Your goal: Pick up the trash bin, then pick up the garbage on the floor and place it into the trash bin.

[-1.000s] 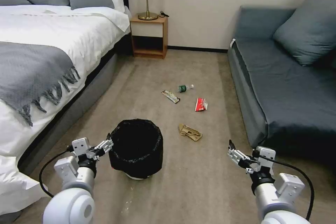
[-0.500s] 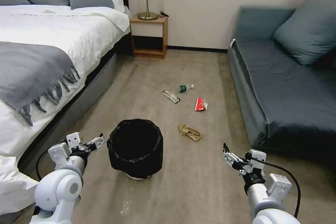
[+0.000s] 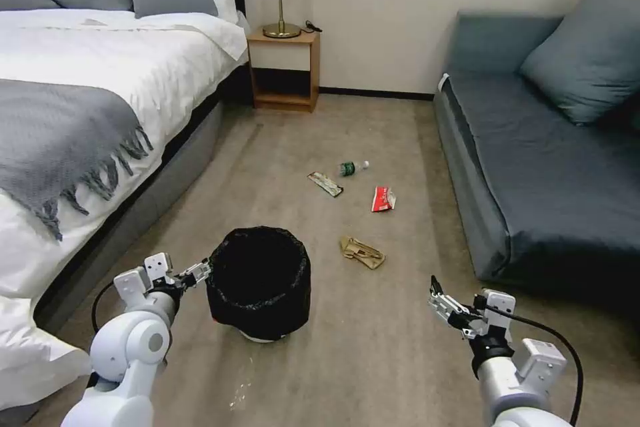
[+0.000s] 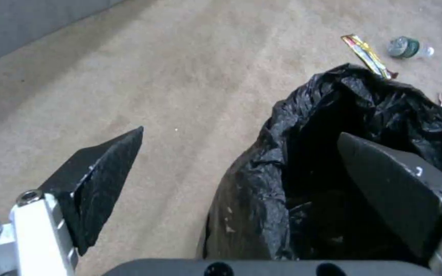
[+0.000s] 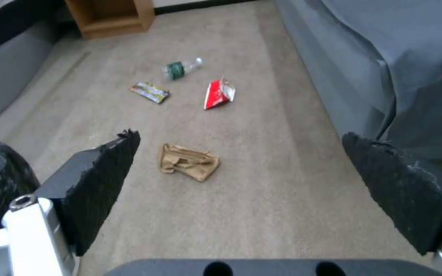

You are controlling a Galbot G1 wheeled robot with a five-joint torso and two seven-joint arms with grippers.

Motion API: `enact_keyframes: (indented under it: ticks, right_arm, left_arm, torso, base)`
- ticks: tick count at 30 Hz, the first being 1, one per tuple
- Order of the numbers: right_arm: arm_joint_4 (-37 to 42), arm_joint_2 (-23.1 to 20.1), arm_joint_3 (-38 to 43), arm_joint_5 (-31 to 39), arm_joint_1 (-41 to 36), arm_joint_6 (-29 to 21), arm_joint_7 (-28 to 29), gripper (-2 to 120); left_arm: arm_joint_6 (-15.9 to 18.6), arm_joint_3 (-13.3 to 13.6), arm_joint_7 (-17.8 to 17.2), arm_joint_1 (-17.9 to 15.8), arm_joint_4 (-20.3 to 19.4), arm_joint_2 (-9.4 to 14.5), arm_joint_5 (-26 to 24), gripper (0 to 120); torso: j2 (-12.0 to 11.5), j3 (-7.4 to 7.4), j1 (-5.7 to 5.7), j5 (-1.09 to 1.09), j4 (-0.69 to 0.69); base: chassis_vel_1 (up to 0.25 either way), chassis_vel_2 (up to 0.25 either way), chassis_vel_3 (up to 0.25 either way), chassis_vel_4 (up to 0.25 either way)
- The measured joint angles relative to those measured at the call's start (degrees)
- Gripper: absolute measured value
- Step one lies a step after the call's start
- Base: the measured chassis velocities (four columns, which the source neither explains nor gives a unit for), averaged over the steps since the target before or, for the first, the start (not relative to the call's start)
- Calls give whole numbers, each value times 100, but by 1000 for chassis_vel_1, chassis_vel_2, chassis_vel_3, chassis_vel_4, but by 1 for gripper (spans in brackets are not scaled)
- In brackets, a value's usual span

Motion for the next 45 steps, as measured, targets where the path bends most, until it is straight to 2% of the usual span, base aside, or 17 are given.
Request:
enact_keyframes:
  ticks: [6,14,18,22,28,32,34,36,37,39,40,41,43,45]
  right_arm:
    - [105,0,-104,-180,-175,115,1,100]
    - [135,0,-136,-245,-269,193,11,100]
    - [156,0,-166,-301,-352,286,30,100]
    - [149,0,-164,-302,-354,302,34,100]
    - [45,0,-134,-301,-337,353,66,100]
    - [41,0,-133,-301,-334,355,68,100]
    - [24,0,-132,-301,-325,356,68,100]
    - [12,0,-132,-301,-320,357,68,100]
    - [5,0,-135,-300,-318,358,68,100]
    - [-9,0,-137,-301,-313,359,68,100]
    - [-29,0,-138,-300,-304,362,68,100]
    - [-29,0,-138,-300,-304,362,68,100]
    - [-55,0,-140,-300,-294,365,68,100]
    - [-57,0,-143,-300,-294,366,68,100]
  left_arm:
    - [-4,148,42,-146,297,-33,-90,97]
    - [1,280,70,-252,491,-76,-79,97]
    - [19,457,67,-459,735,-155,-40,94]
    - [19,481,64,-485,802,-180,-33,93]
    - [-2,516,98,-484,920,-254,56,78]
    - [-2,548,115,-437,803,-284,93,70]
    - [-2,573,142,-403,706,-332,163,56]
    - [-3,573,149,-404,710,-343,185,53]
    - [-10,573,166,-407,742,-348,214,46]
    - [-23,577,187,-407,778,-333,253,43]
    - [-37,583,208,-406,810,-305,295,36]
    - [-37,583,208,-406,810,-305,295,36]
    - [-53,585,224,-405,827,-287,311,25]
    - [-63,582,229,-405,835,-287,313,21]
  torso:
    - [0,0,0,-1,0]
    - [0,0,0,0,0]
    - [0,0,0,-1,-1]
    - [0,-1,0,0,0]
    - [0,0,0,-1,0]
    - [0,0,0,-1,0]
    - [0,0,0,0,0]
    - [0,0,0,-1,0]
    - [0,0,0,0,0]
    - [0,0,0,-1,0]
    - [0,0,0,-1,0]
    - [0,0,0,-1,0]
    - [0,-1,0,-1,0]
    - [0,0,0,0,0]
  base:
    - [0,0,0,0]
    - [0,0,0,0]
    - [0,0,0,0]
    - [0,0,0,0]
    - [0,0,0,0]
    - [0,0,0,0]
    - [0,0,0,0]
    - [0,0,0,0]
    - [0,0,0,0]
    - [0,0,0,0]
    - [0,0,0,0]
    - [0,0,0,0]
    - [0,0,0,0]
    - [0,0,0,0]
